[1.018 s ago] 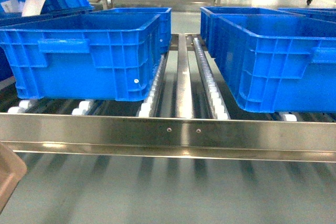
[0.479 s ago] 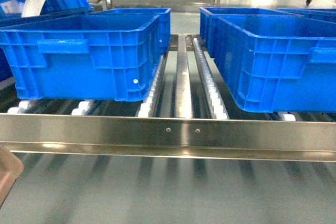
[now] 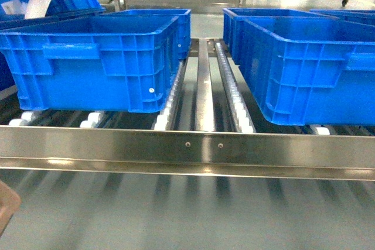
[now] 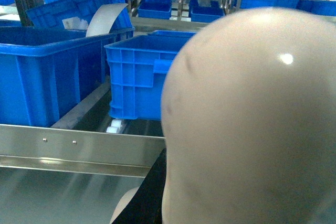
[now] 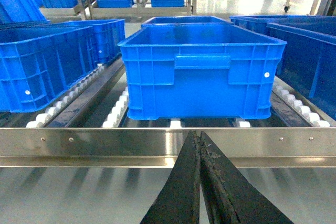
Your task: Place part in tray to right shelf
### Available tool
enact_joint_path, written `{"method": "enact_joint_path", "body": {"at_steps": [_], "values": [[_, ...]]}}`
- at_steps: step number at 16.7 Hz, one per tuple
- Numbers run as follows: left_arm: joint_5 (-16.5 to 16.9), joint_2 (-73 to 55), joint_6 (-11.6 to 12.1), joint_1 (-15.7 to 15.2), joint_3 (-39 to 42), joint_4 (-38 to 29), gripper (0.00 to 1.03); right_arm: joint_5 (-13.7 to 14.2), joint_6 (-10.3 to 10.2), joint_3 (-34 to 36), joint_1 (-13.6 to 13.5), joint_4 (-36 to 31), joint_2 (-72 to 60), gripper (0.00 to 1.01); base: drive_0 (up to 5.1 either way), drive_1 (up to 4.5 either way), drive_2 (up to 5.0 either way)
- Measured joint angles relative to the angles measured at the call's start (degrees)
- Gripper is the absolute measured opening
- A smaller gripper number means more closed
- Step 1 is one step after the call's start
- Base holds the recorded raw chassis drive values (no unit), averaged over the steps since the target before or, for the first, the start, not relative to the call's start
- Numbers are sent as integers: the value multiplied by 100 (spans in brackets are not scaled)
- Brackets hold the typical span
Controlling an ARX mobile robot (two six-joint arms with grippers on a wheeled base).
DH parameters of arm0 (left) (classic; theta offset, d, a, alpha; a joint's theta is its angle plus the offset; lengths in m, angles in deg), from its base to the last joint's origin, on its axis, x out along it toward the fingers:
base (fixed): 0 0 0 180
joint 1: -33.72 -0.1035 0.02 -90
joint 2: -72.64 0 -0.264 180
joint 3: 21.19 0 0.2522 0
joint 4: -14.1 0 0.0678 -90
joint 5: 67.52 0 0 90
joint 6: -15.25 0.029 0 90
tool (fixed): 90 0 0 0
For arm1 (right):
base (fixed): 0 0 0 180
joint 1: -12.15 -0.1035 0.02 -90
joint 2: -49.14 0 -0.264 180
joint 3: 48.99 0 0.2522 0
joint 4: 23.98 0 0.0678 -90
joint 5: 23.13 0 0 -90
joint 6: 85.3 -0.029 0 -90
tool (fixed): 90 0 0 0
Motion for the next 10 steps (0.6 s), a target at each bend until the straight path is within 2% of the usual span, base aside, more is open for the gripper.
{"method": "enact_joint_path", "body": {"at_steps": [2, 6, 10], "values": [[2, 0, 4, 0, 0, 46, 15, 0, 0, 0, 0, -2, 2, 2, 0, 0, 0], [0, 0, 4, 0, 0, 26, 15, 0, 0, 0, 0, -2, 0, 46, 0, 0, 0], [2, 0, 4, 0, 2, 26, 15, 0, 0, 0, 0, -2, 0, 96, 0, 0, 0]]}}
